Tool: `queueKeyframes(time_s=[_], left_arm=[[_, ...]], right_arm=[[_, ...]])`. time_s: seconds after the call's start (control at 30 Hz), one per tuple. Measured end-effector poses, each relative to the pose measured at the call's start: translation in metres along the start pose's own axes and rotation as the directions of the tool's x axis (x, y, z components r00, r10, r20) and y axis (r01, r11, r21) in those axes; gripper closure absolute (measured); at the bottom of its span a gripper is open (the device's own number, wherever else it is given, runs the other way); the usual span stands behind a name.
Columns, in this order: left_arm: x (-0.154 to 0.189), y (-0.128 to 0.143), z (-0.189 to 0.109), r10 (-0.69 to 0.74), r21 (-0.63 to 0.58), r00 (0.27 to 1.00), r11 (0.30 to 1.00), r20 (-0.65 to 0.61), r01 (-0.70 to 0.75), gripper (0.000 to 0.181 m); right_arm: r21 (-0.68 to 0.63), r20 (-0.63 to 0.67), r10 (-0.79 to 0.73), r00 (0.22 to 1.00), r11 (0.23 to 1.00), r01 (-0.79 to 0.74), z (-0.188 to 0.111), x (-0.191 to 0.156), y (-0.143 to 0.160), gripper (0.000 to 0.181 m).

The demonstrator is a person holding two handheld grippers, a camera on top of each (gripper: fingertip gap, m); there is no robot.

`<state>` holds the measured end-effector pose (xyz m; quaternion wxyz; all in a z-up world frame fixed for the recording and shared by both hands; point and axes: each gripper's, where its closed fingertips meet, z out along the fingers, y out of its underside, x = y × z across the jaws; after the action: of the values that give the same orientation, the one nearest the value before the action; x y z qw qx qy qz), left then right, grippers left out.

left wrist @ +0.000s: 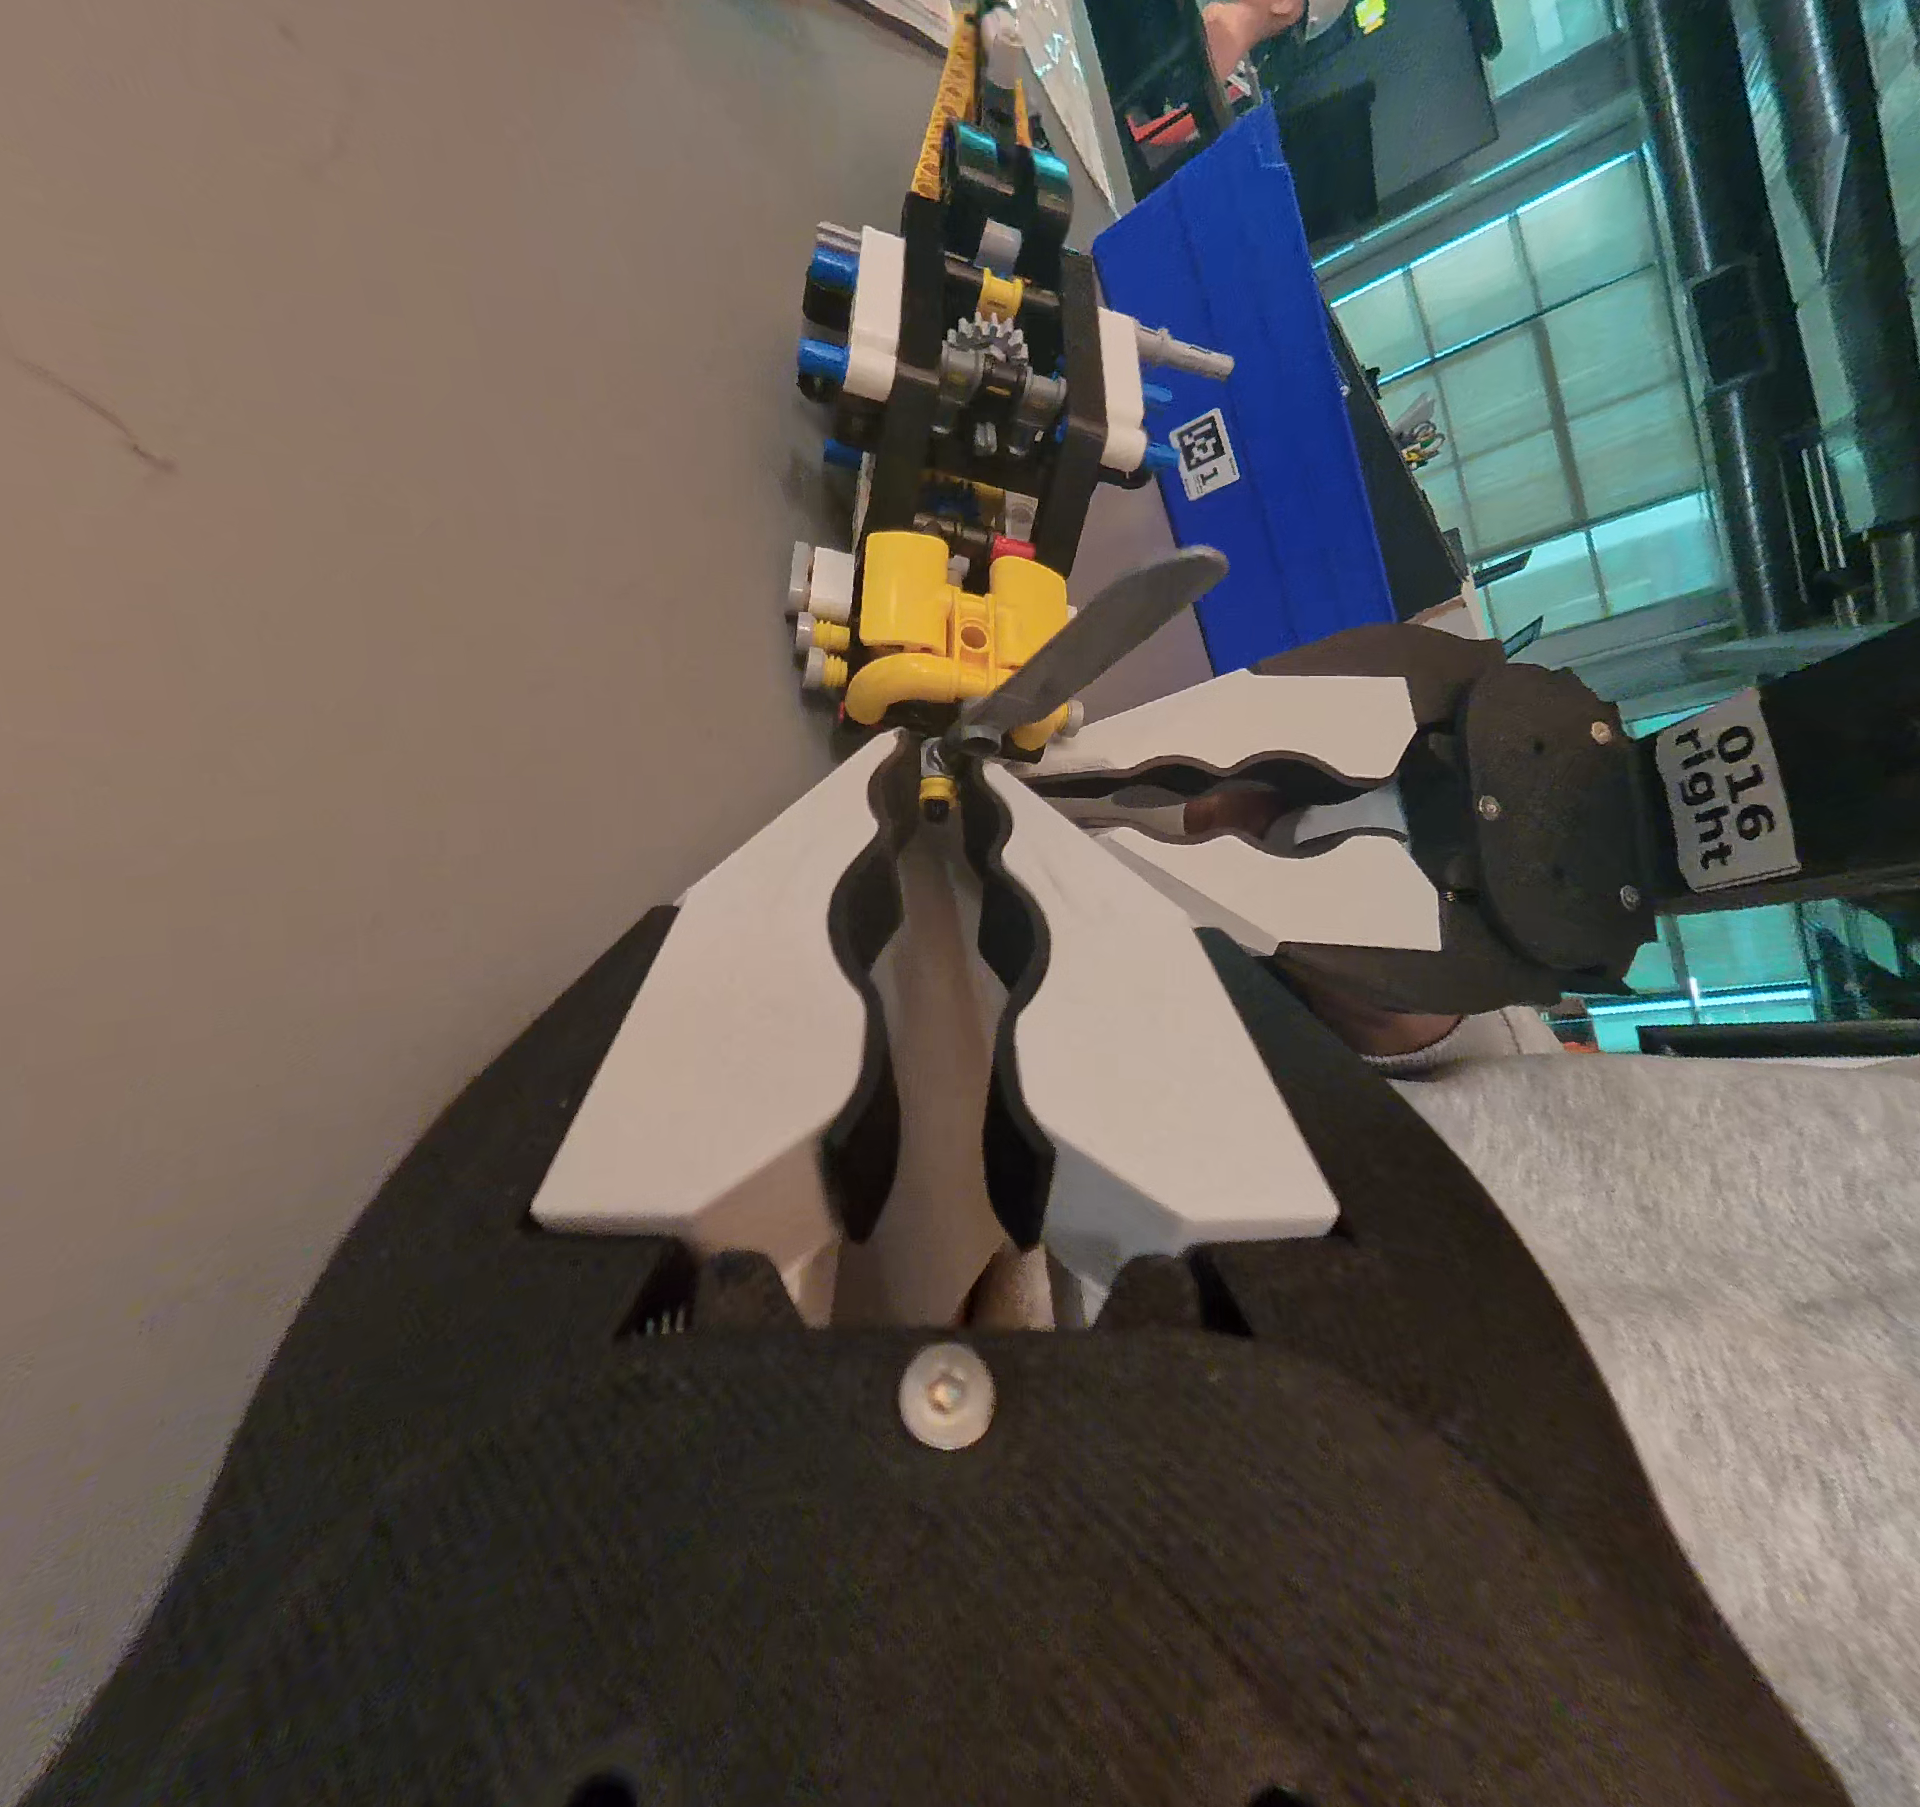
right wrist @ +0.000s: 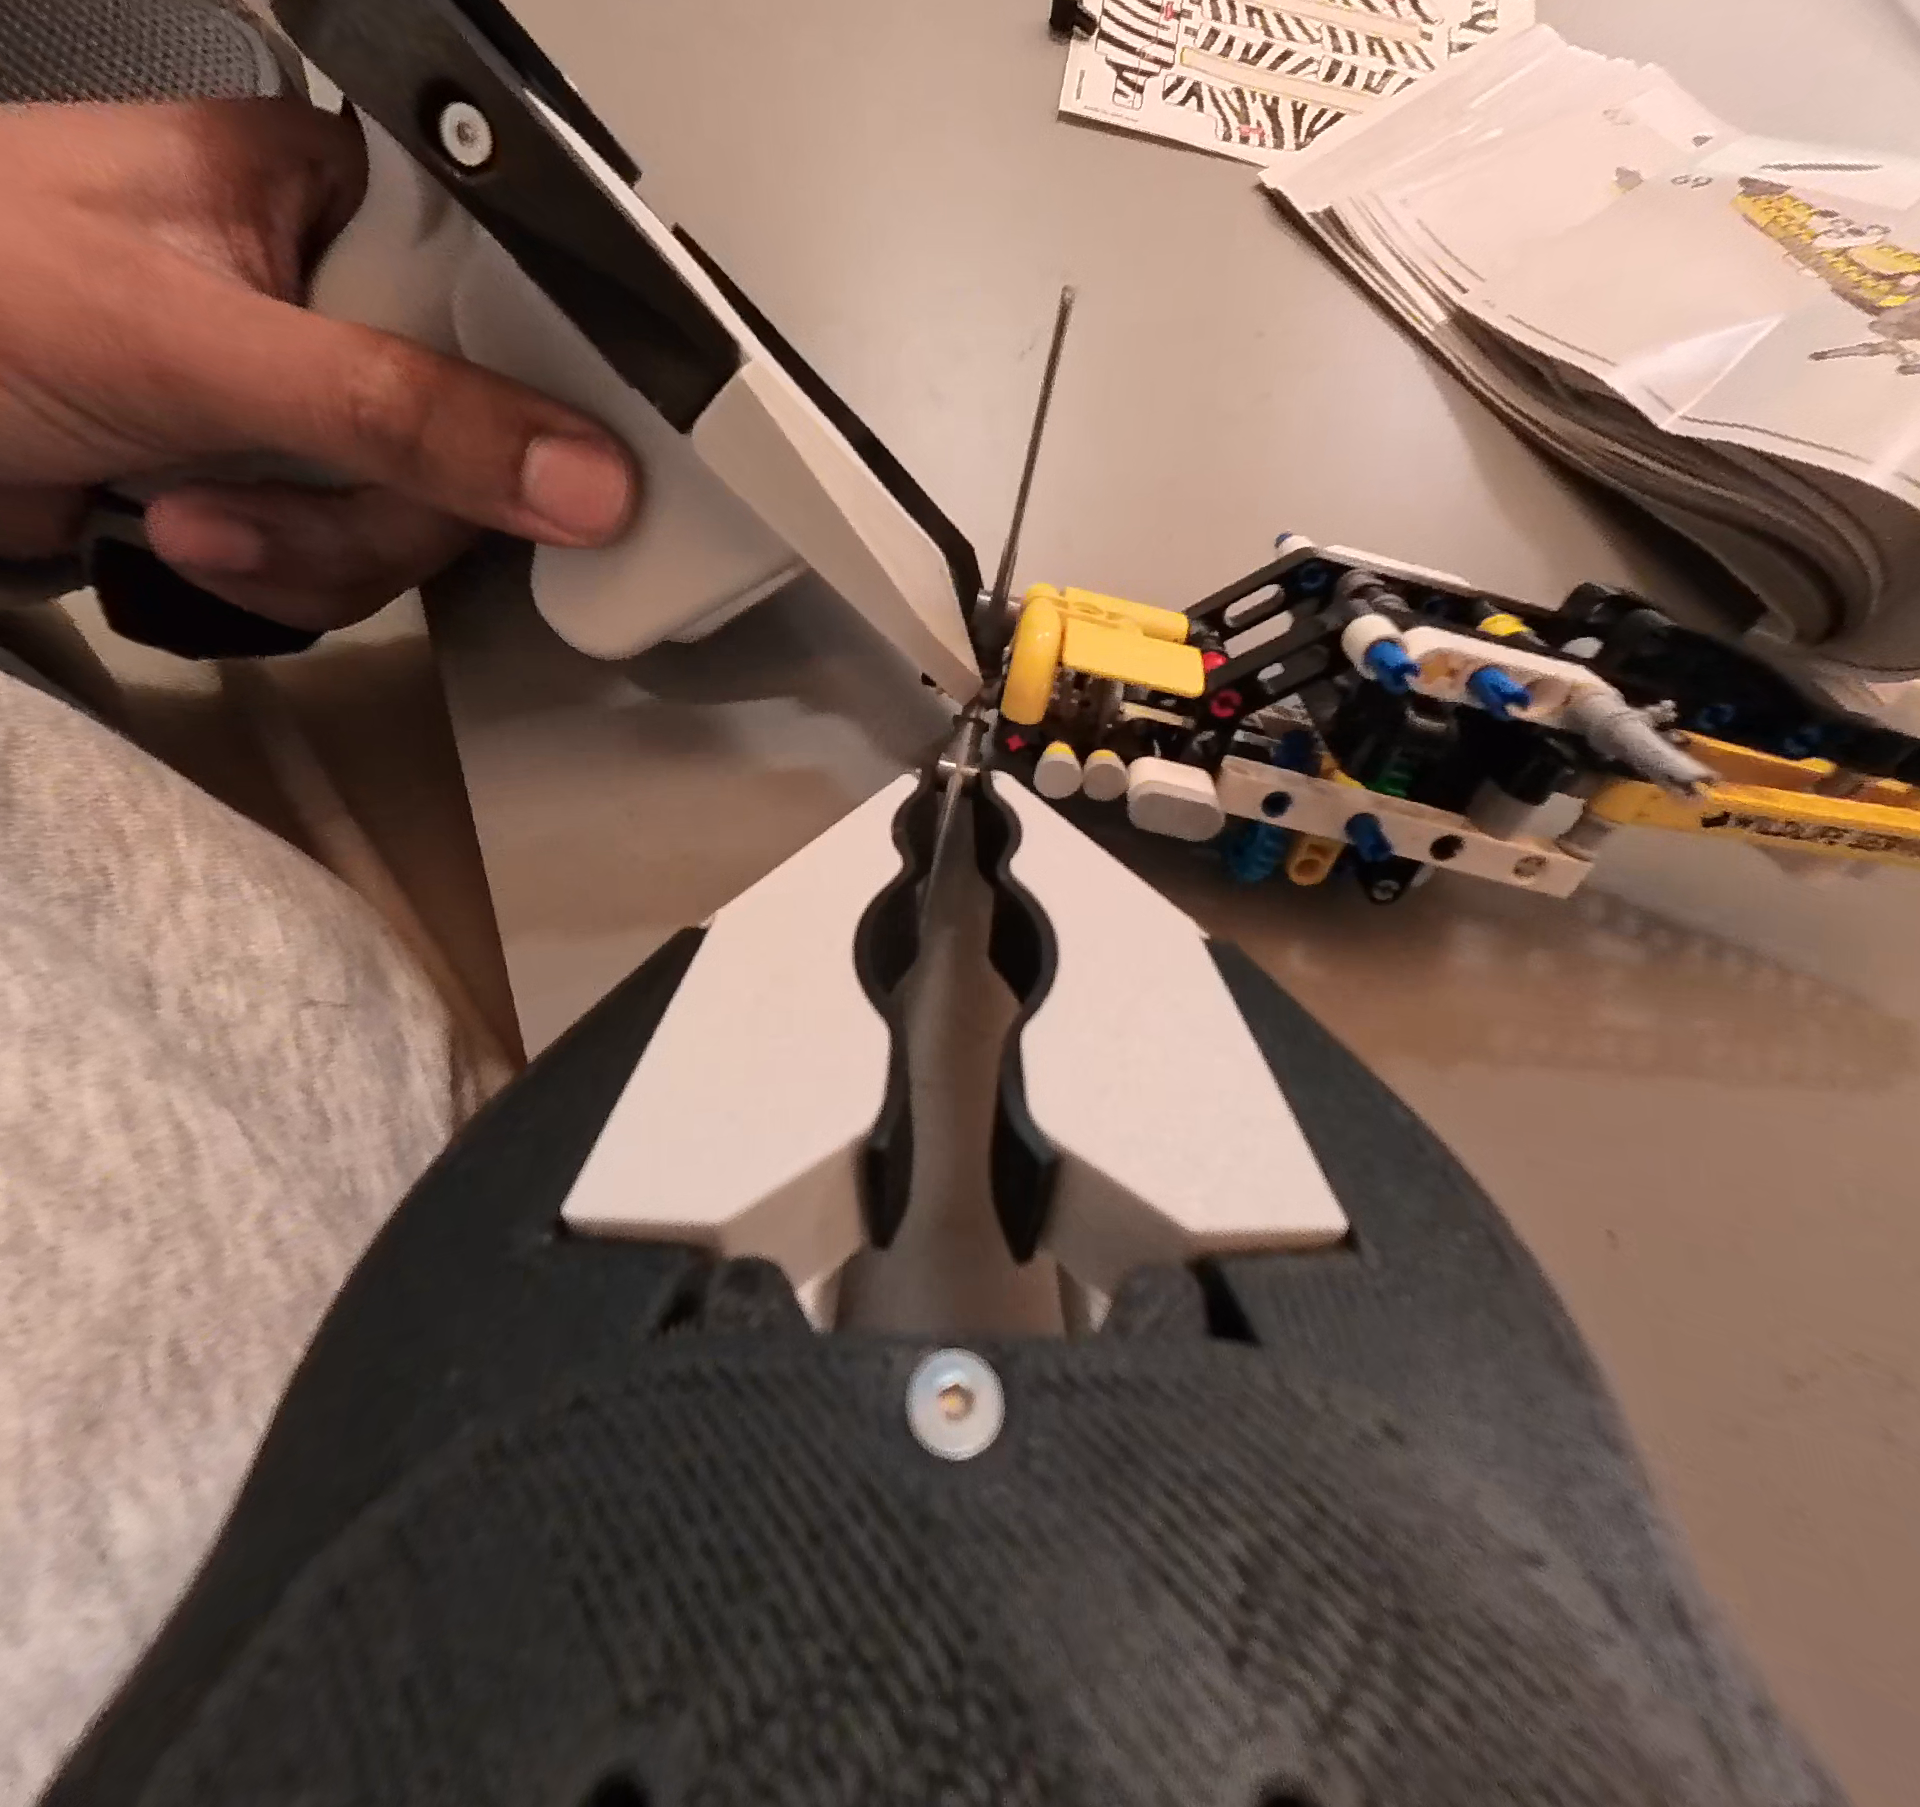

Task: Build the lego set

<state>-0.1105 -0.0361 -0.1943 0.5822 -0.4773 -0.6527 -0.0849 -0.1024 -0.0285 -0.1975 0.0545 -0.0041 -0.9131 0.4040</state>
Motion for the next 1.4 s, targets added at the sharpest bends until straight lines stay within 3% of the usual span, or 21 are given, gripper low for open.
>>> queueKeyframes(time_s=[0.77, 1.1, 1.2, 1.3, 1.4], left_arm=[[-0.004, 0.000, -0.001, 0.015, -0.009, 0.999, 1.000, 0.041, -0.015, 0.172], [-0.003, -0.006, -0.003, 0.025, -0.036, 1.000, 0.999, -0.015, -0.025, 0.174], [0.001, -0.007, -0.007, 0.077, -0.046, 0.997, 0.996, -0.029, -0.078, 0.168], [-0.001, -0.001, -0.008, 0.150, -0.079, 0.989, 0.986, 0.012, -0.149, 0.148], [-0.002, 0.004, -0.006, 0.237, -0.089, 0.970, 0.969, 0.051, -0.232, 0.143]], right_arm=[[-0.021, -0.033, 0.038, 0.999, 0.999, -0.039, 0.009, -0.001, 0.000, 0.176], [0.021, -0.018, 0.095, 0.995, 0.995, -0.095, 0.008, -0.001, -0.002, 0.176], [0.031, -0.029, 0.084, 0.996, 0.996, -0.083, 0.008, -0.001, -0.003, 0.175], [0.033, -0.033, 0.080, 0.996, 0.996, -0.079, 0.006, 0.000, -0.004, 0.173], [0.036, -0.008, 0.111, 0.994, 0.993, -0.111, 0.003, -0.003, -0.003, 0.164]])
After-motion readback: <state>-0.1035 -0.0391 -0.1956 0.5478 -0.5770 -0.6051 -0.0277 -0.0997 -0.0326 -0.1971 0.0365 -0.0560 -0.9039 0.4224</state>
